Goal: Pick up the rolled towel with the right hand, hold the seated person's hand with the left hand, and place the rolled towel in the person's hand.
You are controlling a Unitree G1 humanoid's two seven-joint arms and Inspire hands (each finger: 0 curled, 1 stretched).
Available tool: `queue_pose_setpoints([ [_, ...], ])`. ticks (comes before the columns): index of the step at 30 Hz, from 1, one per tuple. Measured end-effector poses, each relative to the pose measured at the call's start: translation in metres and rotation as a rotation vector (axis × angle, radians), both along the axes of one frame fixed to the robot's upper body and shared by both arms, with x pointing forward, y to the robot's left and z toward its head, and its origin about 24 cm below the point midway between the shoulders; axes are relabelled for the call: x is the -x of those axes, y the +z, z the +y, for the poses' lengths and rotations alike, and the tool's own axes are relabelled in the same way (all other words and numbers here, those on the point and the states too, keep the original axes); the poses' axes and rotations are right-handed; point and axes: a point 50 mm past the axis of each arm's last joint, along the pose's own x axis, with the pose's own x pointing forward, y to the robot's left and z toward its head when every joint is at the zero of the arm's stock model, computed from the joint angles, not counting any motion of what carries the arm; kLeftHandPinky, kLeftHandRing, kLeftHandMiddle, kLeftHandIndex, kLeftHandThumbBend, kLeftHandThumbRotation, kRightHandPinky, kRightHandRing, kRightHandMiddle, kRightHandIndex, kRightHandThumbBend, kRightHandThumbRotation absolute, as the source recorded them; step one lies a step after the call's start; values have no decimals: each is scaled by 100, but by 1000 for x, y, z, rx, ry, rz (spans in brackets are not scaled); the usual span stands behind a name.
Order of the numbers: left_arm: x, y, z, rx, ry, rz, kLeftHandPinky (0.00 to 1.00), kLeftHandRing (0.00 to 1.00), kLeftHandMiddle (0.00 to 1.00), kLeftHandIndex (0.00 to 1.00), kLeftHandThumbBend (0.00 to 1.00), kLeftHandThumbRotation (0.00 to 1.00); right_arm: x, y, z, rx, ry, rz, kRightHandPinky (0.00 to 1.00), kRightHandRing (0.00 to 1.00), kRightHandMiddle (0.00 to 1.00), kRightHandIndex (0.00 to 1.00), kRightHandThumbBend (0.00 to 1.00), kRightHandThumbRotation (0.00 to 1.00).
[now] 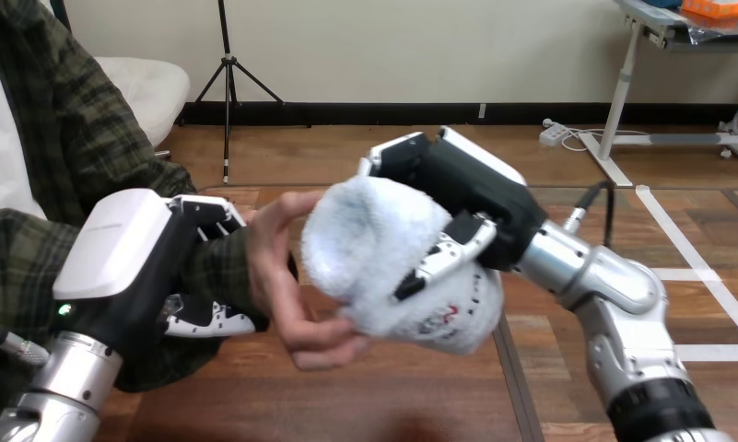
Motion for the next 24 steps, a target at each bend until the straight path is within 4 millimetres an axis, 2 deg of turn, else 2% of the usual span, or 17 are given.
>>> queue_pose_setpoints([
  [24,4,5,-11,39,-19,-13,30,34,39,40,100,0,-16,-2,17,33,18,52,8,13,19,25,76,0],
])
